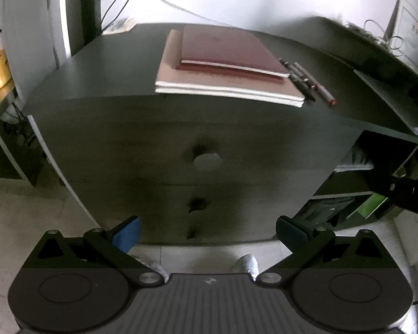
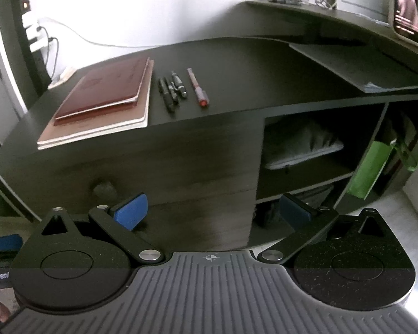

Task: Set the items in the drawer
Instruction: 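Move the left gripper toward the round knob of the upper drawer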

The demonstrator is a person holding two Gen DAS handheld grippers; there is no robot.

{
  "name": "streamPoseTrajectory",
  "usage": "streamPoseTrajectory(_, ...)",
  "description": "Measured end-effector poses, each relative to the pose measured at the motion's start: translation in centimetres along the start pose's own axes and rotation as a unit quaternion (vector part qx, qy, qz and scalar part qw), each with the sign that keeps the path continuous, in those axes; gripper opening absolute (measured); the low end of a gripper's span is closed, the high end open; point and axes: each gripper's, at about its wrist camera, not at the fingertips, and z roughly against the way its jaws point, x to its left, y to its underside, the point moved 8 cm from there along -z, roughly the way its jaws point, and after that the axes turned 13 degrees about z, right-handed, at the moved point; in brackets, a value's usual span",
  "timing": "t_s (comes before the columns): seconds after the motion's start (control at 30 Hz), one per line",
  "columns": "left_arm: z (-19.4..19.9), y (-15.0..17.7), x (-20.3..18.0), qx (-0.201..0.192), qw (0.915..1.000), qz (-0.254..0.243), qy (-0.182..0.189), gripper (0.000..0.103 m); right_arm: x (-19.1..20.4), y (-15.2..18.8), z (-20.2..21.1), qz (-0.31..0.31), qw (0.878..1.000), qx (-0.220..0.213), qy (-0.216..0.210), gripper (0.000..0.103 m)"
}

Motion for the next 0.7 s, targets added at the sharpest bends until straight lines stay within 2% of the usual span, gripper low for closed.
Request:
streamPoseTrajectory(0.27,1.2,0.6,-0.9,-0.002,0.9990,-0.009,0.045,0.102,-1.0,1.2,2.0,-0.005,1.000,0.009,0.023,0.103)
streamPoseTrajectory(0.57,1.4,-0.1,-0.5,-0.018,0.9994,-0.003,0.028,0.102,0.4,-0.6,0.7,0.020,1.000,-0.007,0.001,0.103)
streamPoseTrajectory(0.7,0.9,-0.5,-1.1,-0.025,0.9996,-0.001,0.011,0.102,0.7,0.0,1.0,0.039,0.998,-0.042,-0.008,0.103)
